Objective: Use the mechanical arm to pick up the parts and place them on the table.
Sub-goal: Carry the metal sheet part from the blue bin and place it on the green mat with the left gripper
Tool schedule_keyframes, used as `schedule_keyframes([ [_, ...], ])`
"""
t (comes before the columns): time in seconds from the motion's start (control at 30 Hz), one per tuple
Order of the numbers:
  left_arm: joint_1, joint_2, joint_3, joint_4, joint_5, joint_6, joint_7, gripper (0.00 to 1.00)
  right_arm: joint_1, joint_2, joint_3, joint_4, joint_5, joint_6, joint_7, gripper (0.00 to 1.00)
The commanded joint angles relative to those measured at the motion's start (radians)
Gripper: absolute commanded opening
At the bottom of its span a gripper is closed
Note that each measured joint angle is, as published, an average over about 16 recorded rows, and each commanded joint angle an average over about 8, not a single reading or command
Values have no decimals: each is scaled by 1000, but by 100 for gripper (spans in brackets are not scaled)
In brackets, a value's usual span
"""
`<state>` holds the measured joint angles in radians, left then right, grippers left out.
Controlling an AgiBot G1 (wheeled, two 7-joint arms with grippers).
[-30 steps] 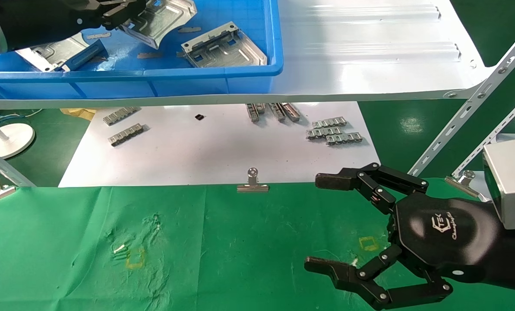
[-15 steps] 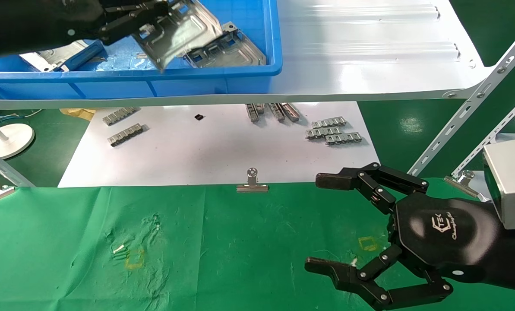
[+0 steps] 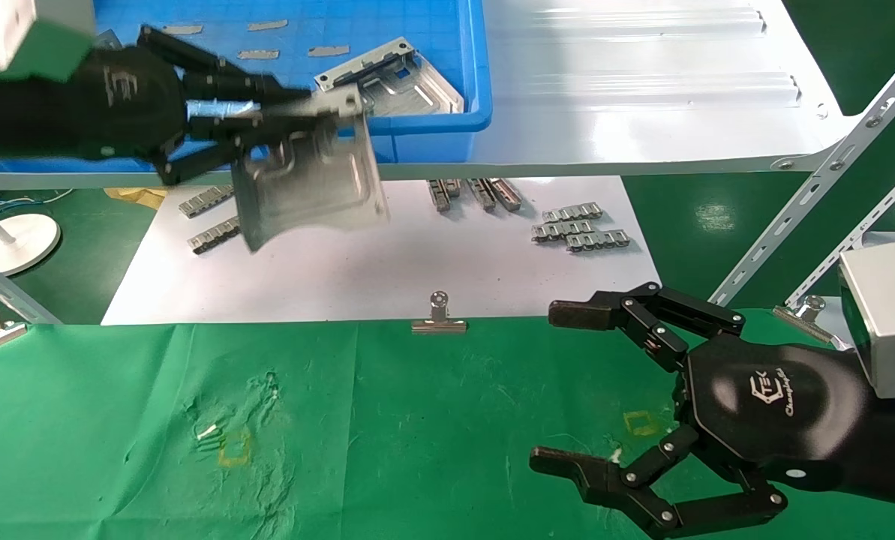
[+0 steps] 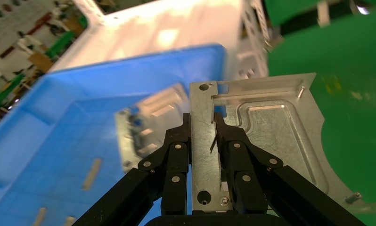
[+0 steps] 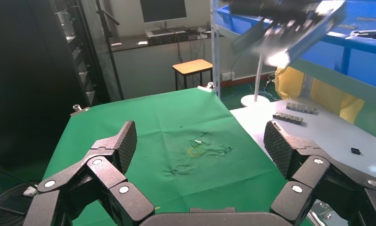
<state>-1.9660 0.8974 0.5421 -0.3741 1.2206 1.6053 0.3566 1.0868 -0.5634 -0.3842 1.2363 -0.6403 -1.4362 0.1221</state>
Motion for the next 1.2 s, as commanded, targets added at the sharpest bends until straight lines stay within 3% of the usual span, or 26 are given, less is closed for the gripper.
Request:
schedule_keyframes([
  [0.03, 23, -21, 25, -63, -14, 3, 10, 0, 0, 0, 0, 0, 0, 0, 0, 100],
  [0.23, 104, -148, 136, -270, -130, -3, -5, 0, 0, 0, 0, 0, 0, 0, 0, 100],
  [0.37, 141, -203, 216, -334, -151, -9, 38, 0, 0, 0, 0, 0, 0, 0, 0, 100],
  [0.53, 173, -216, 314, -322, -106, -22, 135, 0, 0, 0, 0, 0, 0, 0, 0, 100],
  [0.73, 206, -175, 377, -195, -43, -66, 220, 2, 0, 0, 0, 0, 0, 0, 0, 100],
  [0.77, 212, -165, 383, -170, -35, -74, 231, 10, 0, 0, 0, 0, 0, 0, 0, 100],
  [1.0, 239, -101, 397, -25, -6, -136, 303, 95, 0, 0, 0, 0, 0, 0, 0, 100],
  [1.03, 244, -95, 398, -13, -5, -144, 318, 100, 0, 0, 0, 0, 0, 0, 0, 100],
  [1.2, 266, -69, 394, 40, -11, -159, 381, 100, 0, 0, 0, 0, 0, 0, 0, 100],
])
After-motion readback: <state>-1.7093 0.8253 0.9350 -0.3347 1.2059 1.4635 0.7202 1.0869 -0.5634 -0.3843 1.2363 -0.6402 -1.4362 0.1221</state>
